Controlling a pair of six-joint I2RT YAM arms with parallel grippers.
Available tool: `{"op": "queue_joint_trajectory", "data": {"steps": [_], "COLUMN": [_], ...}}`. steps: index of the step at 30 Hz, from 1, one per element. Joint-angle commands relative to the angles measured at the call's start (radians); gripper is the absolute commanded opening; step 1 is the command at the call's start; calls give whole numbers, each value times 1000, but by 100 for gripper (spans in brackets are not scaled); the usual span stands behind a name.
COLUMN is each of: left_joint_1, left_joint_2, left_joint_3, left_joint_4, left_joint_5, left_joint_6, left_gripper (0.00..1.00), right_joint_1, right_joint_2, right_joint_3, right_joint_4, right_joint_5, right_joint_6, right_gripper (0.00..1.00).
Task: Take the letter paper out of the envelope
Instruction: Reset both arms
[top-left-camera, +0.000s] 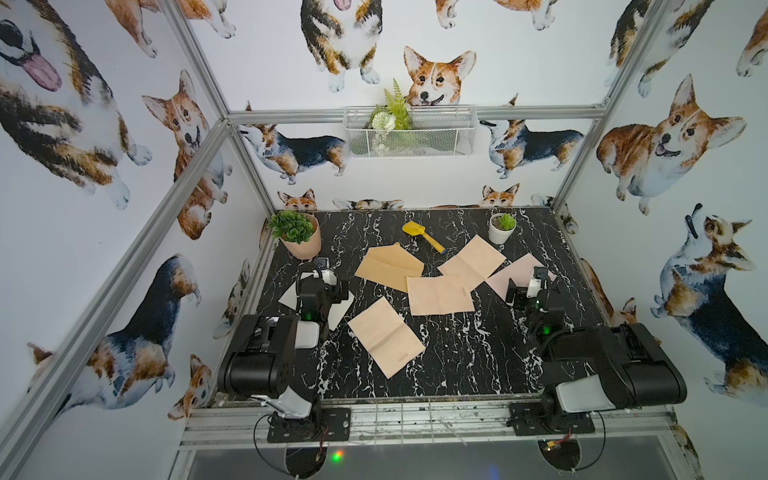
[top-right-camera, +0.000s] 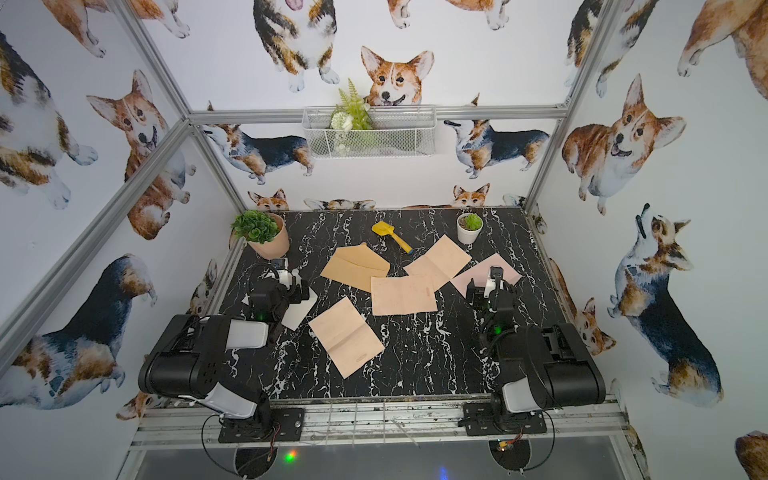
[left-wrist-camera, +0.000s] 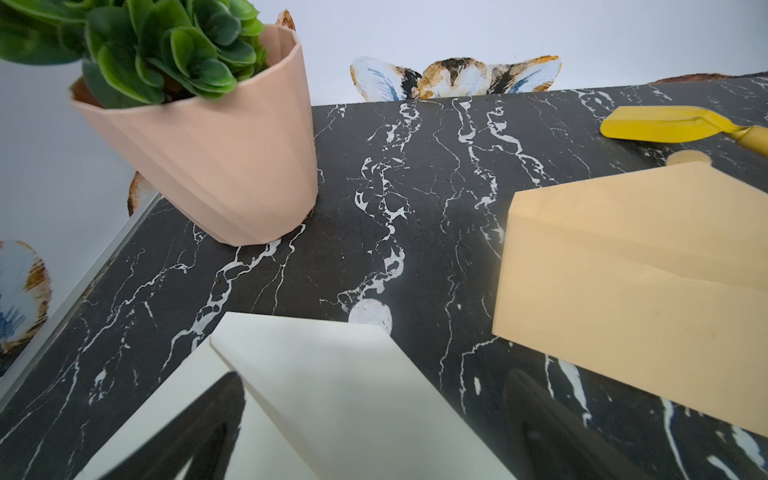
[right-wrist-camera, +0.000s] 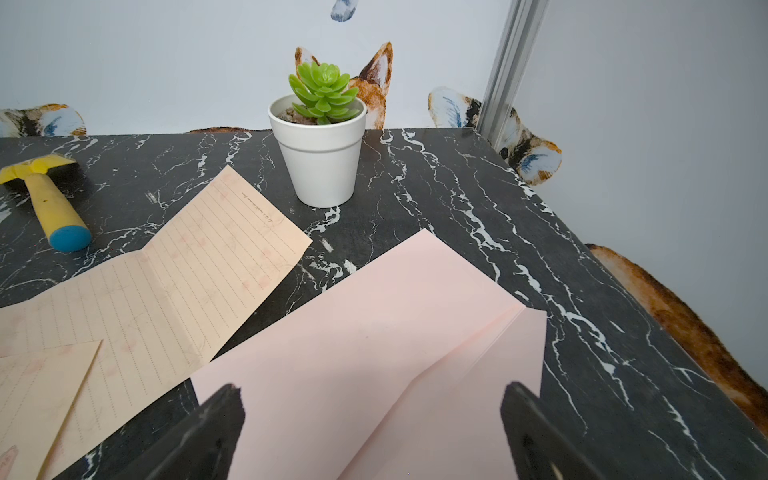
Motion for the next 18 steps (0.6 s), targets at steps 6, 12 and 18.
{"op": "queue_joint_trajectory", "data": {"steps": [6, 12, 18], "left_joint_1": [-1, 16, 15], "left_joint_2": [2, 7, 1], "left_joint_3": [5, 26, 8], "left_joint_4": [24, -11, 11], "left_joint_5": [-5, 14, 11], "left_joint_6": [10, -3, -1], "left_gripper": [100, 100, 100], "right_joint_1": [2, 3, 2], "right_joint_2": [1, 1, 1], "right_joint_3": [-2, -2, -1], "right_joint_4": [45, 45, 45], "right_joint_5": [4, 4, 4], "right_joint_6": [-14, -14, -14], "right_gripper": [100, 100, 100]}}
